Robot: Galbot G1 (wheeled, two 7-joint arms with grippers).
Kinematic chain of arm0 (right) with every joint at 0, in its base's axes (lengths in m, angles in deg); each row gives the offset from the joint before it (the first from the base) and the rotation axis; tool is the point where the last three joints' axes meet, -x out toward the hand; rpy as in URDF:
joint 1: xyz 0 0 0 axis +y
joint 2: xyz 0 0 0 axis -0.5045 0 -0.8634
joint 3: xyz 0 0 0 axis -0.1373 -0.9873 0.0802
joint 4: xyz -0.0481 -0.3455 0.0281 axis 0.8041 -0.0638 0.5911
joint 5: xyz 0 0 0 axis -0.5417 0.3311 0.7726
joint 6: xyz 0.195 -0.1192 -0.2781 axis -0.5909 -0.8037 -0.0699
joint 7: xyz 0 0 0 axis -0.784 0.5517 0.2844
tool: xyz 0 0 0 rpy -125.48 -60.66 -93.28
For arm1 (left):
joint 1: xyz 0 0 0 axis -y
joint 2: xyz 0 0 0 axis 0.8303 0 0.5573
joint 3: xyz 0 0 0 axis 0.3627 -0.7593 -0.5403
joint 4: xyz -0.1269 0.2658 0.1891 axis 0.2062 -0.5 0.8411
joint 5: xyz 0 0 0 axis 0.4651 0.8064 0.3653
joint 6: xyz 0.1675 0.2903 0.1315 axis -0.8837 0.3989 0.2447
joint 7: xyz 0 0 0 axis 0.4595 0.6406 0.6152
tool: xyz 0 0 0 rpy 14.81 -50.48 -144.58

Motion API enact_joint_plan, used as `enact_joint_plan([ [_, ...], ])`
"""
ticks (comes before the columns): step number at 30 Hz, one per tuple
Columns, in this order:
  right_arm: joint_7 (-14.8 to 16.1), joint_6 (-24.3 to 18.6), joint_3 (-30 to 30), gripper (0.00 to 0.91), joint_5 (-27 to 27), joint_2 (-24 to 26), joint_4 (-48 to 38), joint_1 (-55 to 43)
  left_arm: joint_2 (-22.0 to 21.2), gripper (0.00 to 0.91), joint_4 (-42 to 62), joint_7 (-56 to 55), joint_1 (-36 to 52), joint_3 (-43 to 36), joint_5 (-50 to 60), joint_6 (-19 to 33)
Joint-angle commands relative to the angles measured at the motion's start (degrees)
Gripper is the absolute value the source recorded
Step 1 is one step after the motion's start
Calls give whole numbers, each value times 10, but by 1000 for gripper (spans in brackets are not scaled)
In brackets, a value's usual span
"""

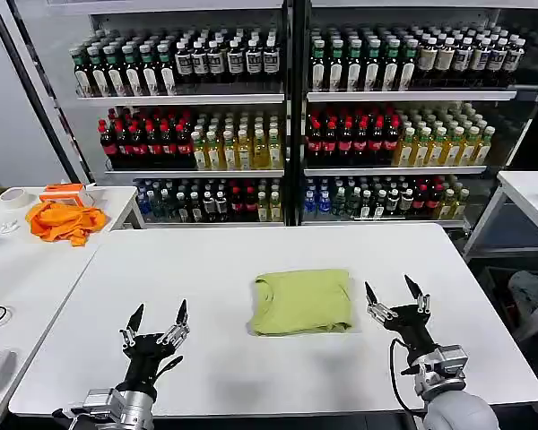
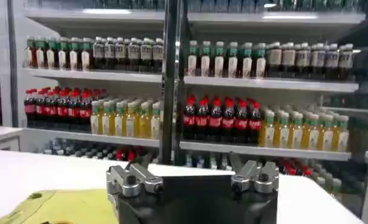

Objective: Fold and organize the clothes.

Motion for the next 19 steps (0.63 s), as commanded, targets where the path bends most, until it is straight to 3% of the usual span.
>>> enact_joint_plan([
  [1, -2, -14, 26, 907, 10, -1, 21, 24, -3, 907, -4, 1, -3, 1, 8, 0],
  [19, -13, -17, 26, 907, 19, -5, 29, 22, -2, 907, -10, 4, -9, 2, 16, -1],
])
